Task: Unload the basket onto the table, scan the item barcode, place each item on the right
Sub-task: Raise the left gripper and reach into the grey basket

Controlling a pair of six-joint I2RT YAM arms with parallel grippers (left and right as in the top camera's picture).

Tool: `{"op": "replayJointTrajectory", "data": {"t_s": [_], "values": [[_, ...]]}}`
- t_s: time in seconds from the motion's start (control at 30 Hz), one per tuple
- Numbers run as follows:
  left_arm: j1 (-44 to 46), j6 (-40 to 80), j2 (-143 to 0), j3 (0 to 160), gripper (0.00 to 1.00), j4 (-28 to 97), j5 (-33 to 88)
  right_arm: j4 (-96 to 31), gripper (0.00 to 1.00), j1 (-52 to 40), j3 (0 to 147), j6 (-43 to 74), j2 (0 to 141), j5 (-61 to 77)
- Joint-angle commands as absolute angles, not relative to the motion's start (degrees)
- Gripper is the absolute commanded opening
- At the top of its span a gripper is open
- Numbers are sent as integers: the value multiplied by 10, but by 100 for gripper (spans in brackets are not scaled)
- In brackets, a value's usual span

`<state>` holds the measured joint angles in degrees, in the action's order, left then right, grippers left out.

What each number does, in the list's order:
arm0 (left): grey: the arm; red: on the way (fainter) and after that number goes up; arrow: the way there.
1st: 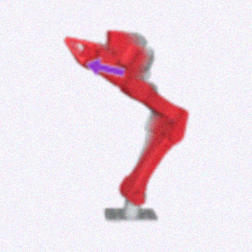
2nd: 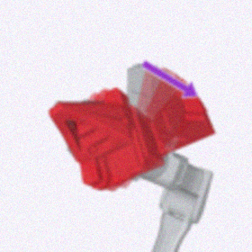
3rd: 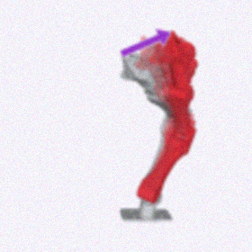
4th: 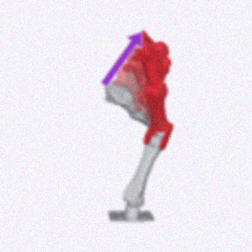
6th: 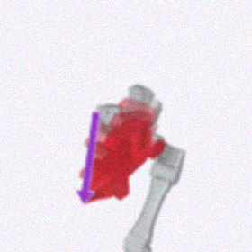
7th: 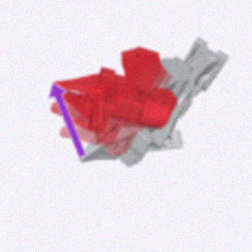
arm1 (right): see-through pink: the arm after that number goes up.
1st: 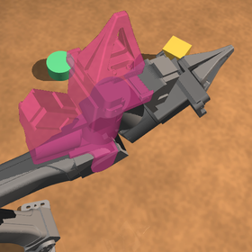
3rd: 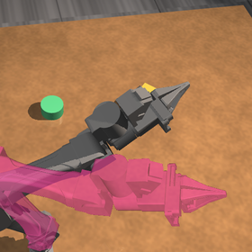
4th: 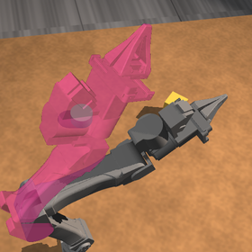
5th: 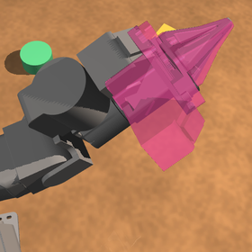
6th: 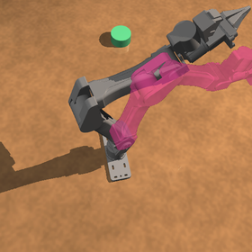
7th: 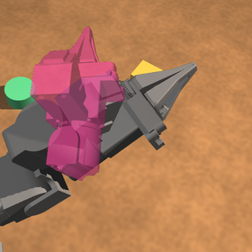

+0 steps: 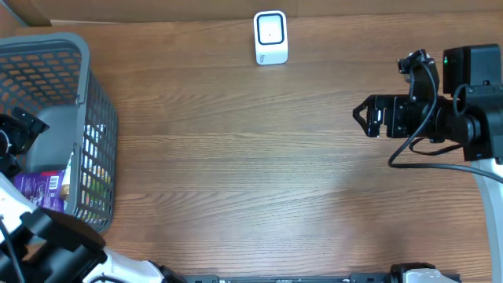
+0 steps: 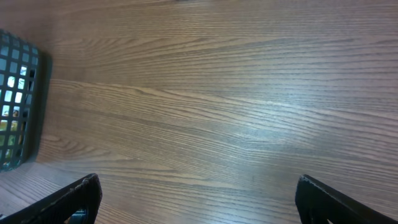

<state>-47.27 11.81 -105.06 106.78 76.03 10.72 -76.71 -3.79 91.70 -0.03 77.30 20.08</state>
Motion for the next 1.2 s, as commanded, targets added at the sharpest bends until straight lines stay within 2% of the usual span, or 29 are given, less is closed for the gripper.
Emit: {"op": "replayJointTrajectory", "data": {"t_s": [0.0,0.13,0.27,0.83,0.97,1.07,1.1,1.17], "values": [[-454,62,-1069,1076,97,746,143,-766,100,-41,930,-5,772,196],[-436,5,-1092,1072,94,730,170,-764,100,-41,930,-5,773,195],[-423,-3,-1114,1063,82,728,156,-760,100,-41,930,-5,773,195],[-417,-15,-1131,886,79,594,98,-758,100,-41,930,-5,774,195],[-417,-15,-1131,851,72,550,79,-758,100,-41,930,-5,776,195],[-417,-13,-1131,834,63,528,79,-757,100,-41,930,-5,779,195],[-417,-13,-1131,828,56,520,79,-757,100,-41,930,-5,782,195],[-417,-12,-1131,825,34,517,79,-758,100,-41,930,-4,787,195]]}}
